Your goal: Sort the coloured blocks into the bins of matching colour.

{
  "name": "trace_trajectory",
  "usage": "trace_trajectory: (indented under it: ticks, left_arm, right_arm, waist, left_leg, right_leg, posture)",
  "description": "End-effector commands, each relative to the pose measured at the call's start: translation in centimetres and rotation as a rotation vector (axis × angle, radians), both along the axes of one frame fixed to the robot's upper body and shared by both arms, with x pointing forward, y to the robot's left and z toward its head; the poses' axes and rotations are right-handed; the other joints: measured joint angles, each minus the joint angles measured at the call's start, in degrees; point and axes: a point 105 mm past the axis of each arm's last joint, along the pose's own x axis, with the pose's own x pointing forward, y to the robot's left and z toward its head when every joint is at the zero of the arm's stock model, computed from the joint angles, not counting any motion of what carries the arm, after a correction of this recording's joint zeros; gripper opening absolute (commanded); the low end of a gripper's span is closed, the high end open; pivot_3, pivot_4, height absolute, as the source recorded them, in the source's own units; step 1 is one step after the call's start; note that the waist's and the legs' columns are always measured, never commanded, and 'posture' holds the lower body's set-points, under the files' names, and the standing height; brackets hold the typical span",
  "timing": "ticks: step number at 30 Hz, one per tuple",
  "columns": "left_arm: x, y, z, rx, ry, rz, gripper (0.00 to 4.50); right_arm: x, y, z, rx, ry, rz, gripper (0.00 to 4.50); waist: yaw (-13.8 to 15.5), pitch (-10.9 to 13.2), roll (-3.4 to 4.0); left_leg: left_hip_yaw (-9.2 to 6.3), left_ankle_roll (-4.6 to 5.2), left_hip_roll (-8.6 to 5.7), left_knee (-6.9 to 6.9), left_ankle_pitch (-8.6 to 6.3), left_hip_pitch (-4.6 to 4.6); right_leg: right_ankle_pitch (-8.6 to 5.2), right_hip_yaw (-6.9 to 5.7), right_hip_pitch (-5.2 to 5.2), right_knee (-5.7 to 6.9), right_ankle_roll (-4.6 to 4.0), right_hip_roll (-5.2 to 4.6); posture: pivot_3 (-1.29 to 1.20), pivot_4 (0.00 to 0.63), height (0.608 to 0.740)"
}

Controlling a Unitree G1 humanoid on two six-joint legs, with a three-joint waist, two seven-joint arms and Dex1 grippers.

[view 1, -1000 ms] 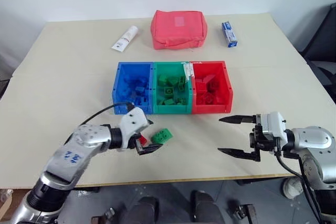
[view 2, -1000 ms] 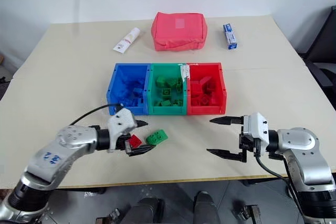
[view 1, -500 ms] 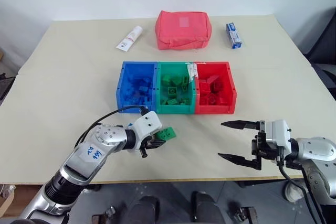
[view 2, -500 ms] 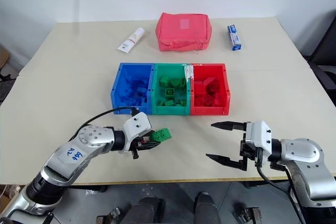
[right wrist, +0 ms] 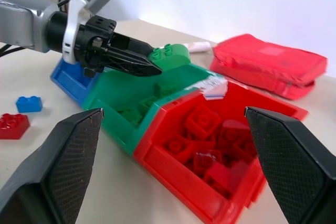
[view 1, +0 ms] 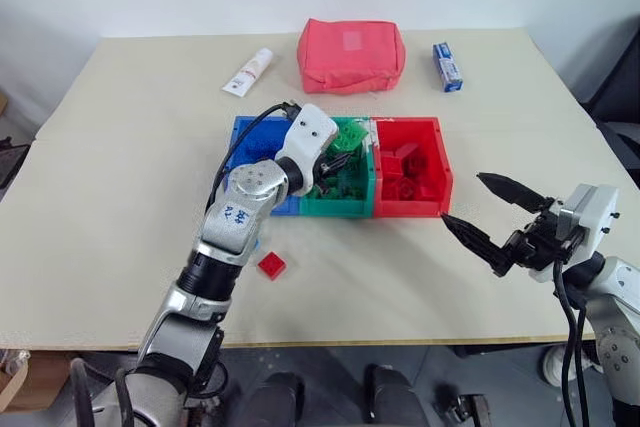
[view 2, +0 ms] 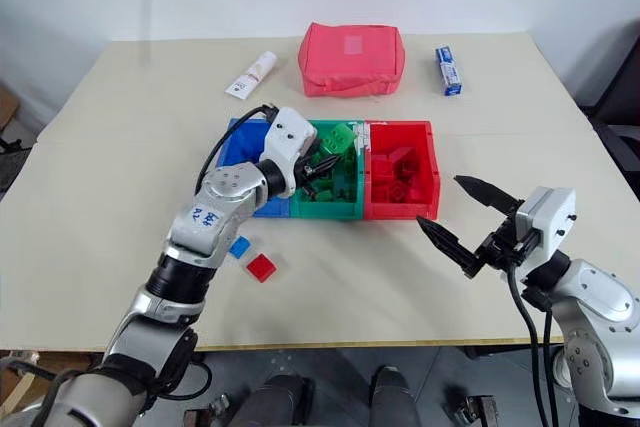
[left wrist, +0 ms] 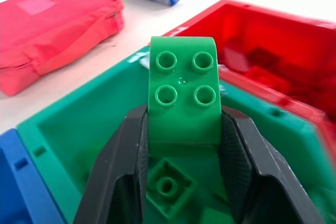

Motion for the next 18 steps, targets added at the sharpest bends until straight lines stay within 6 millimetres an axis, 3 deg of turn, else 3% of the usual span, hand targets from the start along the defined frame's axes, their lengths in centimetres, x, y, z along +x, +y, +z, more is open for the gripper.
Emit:
trace_trajectory:
  ticks: [1,5,7,12,15,18]
  left_arm:
    - [-0.4,0.5,1.5,0.007,-0.065,-0.051,2.73]
    - [-2.5,1.9,1.7,-0.009,-0.096,-0.205,3.87]
    - [-4.5,4.0,1.5,-0.011,-0.110,-0.337,4.45]
    - [-7.4,11.3,0.6,0.085,-0.147,-0.412,4.45]
    - [-8.8,16.8,-0.7,0.116,-0.086,-0.330,4.48]
    - [-10.2,19.6,-1.8,0.149,-0.046,-0.279,4.48]
  right_arm:
    - [-0.6,-0.3,1.3,-0.031,-0.056,-0.012,4.50]
    - [-0.4,-0.3,1.4,-0.041,-0.060,-0.002,4.50]
    - [-0.2,0.1,1.1,-0.067,-0.052,0.039,4.50]
    - [0.1,1.4,0.4,-0.137,-0.025,0.177,4.50]
    - [-0.3,3.1,-0.9,-0.210,0.008,0.324,4.50]
    - [-0.4,4.2,-1.6,-0.242,0.020,0.416,4.50]
  waist:
    - [-0.29,0.00,0.00]
    - [-0.85,-0.01,0.02]
    - [-1.19,-0.02,0.03]
    - [-2.15,-0.02,0.04]
    - [-2.20,-0.02,0.04]
    - [-2.15,-0.02,0.04]
  left_leg:
    - [0.00,0.00,0.00,0.00,0.00,0.00]
    - [0.01,0.00,0.01,0.01,0.00,0.03]
    - [0.01,0.00,0.05,-0.01,0.00,0.03]
    - [-0.01,-0.02,0.10,-0.03,0.00,0.03]
    - [-0.04,-0.01,0.07,-0.02,-0.01,0.03]
    - [-0.04,0.06,0.07,-0.04,-0.06,0.04]
  right_leg:
    - [0.00,0.00,0.00,0.01,0.00,0.00]
    - [0.00,0.02,0.01,0.04,0.00,0.00]
    - [0.00,0.02,-0.02,0.04,0.00,0.02]
    - [-0.02,0.01,-0.04,0.05,-0.04,0.03]
    - [-0.02,-0.01,0.00,0.01,-0.04,-0.01]
    - [-0.03,-0.01,0.00,-0.01,-0.06,-0.03]
  posture:
    - [0.00,0.150,0.740]
    - [0.00,0.150,0.740]
    - [0.00,0.150,0.740]
    - [0.00,0.150,0.740]
    - [0.00,0.150,0.740]
    - [0.00,0.150,0.740]
